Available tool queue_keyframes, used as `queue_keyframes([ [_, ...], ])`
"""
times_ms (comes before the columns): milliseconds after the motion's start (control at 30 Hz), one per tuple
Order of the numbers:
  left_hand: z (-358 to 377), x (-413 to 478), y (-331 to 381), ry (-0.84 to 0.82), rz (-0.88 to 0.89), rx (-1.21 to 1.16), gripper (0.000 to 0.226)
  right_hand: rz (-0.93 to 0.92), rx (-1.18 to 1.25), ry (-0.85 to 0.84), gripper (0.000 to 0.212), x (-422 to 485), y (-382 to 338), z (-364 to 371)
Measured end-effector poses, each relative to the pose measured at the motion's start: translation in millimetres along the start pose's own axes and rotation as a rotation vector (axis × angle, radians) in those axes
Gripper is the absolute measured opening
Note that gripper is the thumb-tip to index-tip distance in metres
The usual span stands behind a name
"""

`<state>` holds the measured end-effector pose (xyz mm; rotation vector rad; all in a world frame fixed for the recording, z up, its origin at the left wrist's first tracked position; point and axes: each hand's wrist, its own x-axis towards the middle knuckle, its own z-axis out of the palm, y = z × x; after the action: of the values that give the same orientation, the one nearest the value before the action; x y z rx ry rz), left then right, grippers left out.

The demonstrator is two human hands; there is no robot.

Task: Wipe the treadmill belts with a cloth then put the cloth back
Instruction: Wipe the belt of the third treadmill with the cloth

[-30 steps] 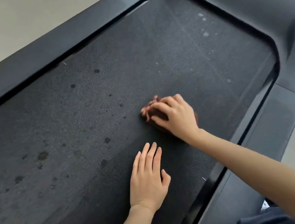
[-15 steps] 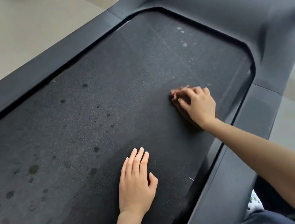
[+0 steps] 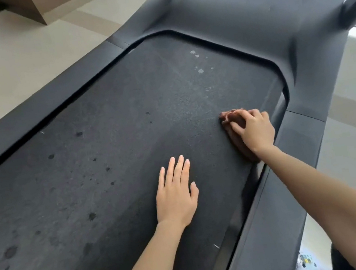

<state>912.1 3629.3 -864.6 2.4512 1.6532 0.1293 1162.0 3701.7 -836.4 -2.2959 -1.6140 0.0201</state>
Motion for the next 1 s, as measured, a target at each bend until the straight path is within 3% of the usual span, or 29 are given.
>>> queue_keyframes([
  [100, 3.5, -0.3, 0.3, 0.038, 0.013, -0.058, 0.056, -0.049, -0.002, 0.049, 0.034, -13.2, -3.9, 3.0],
  [267, 1.7, 1.4, -0.6, 0.041, 0.016, -0.081, 0.057, -0.489, -0.015, 0.089, 0.033, -60.4, -5.4, 1.7],
  [800, 4.0, -2.9, -2.9, 0.091, 0.01, -0.08, 0.055, -0.935, -0.013, 0.052, 0.029, 10.9, 23.4, 7.5],
  [867, 3.4, -2.9, -2.6, 0.087, 0.004, -0.075, 0.057, -0.876, -0.048, 0.04, 0.03, 36.7, 31.3, 4.1],
  [1000, 4.3, -3.5, -1.1, 0.093, 0.018, -0.088, 0.054, -0.407, -0.007, -0.078, 0.037, 83.8, 48.2, -2.9],
])
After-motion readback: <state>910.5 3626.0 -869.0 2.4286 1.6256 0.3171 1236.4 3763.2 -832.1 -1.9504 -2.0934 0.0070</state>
